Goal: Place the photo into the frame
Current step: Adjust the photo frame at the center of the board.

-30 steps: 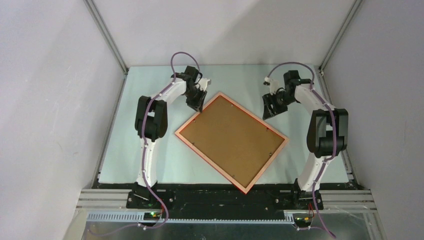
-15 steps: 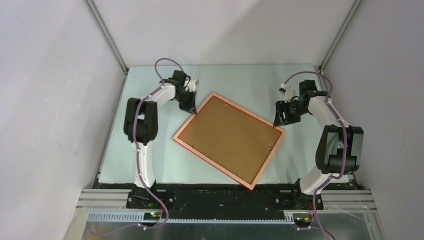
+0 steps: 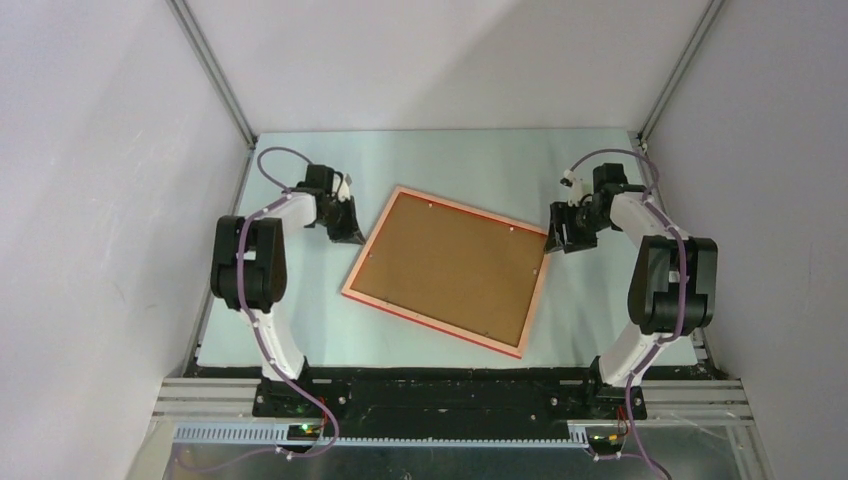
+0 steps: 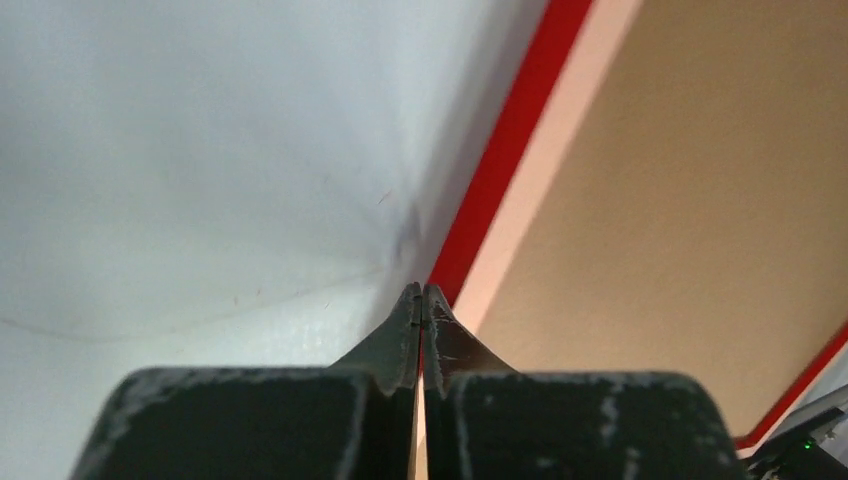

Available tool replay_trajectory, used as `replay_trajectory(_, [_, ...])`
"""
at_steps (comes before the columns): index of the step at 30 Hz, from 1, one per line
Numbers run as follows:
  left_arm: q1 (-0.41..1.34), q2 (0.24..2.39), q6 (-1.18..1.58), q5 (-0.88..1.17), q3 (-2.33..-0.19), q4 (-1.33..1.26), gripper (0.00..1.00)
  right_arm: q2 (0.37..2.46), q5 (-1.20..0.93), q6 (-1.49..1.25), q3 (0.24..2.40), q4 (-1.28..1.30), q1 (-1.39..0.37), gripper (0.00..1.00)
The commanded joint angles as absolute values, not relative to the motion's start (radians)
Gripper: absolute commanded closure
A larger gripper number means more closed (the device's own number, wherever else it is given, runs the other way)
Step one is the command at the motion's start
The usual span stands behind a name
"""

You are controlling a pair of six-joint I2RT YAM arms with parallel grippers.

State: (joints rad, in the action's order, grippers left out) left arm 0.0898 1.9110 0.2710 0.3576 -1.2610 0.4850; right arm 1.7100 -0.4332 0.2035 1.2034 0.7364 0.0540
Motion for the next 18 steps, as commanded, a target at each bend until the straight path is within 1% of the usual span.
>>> replay_trajectory(1, [0.085,1.889,0.318,0.285,-1.140,0.517,1.00,1.756,-0.419,0.149,1.201,0.677,0.030,0.37])
replay_trajectory(4, [0.085,1.855,0.323,0.289,-1.099,0.495,1.00,1.782,-0.406,0.132,1.201,0.661,0.008,0.36])
replay_trajectory(7, [0.085,1.836,0.309,0.293,-1.096,0.489,1.00,1.806,-0.384,0.112,1.201,0.655,0.002,0.33])
replay_trajectory(12, [0.085,1.804,0.286,0.299,-1.090,0.486,0.99,1.826,-0.343,0.095,1.202,0.659,-0.024,0.32])
replay_trajectory(18, [0.087,1.780,0.250,0.335,-1.074,0.487,0.94,1.830,-0.333,0.097,1.183,0.675,-0.029,0.33])
